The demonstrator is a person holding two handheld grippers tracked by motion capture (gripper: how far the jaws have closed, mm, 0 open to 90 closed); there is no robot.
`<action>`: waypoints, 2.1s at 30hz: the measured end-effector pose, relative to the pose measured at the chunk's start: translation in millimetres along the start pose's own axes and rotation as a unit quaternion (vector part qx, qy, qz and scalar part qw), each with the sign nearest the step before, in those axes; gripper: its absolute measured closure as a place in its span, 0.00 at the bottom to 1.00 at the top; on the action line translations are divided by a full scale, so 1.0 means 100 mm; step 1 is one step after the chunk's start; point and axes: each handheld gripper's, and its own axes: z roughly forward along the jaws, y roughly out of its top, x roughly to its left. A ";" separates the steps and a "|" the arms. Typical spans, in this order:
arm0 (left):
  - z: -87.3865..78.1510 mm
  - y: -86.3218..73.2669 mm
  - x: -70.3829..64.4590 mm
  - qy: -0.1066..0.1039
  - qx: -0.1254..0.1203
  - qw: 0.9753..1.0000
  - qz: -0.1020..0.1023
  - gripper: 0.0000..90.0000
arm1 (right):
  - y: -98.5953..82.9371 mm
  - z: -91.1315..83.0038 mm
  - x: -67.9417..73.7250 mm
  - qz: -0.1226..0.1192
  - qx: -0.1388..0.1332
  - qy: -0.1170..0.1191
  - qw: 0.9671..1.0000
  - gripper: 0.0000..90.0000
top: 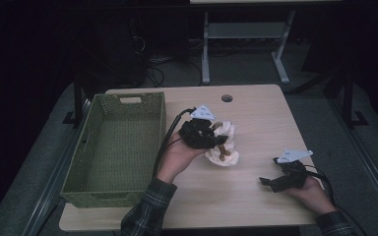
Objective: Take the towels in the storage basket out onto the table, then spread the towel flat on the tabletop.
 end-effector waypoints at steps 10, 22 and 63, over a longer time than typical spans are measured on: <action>0.39 -0.10 -0.09 -0.002 0.027 1.000 0.010 0.78 | 0.00 0.00 0.00 0.001 0.000 0.000 1.000 0.03; 0.81 -0.35 -0.09 0.007 0.058 0.998 0.029 0.78 | 0.00 0.00 0.00 -0.001 0.000 0.000 1.000 0.03; 0.48 -0.81 -0.24 0.025 0.061 0.998 0.010 0.59 | 0.06 -0.08 -0.07 0.006 0.012 0.025 1.000 0.27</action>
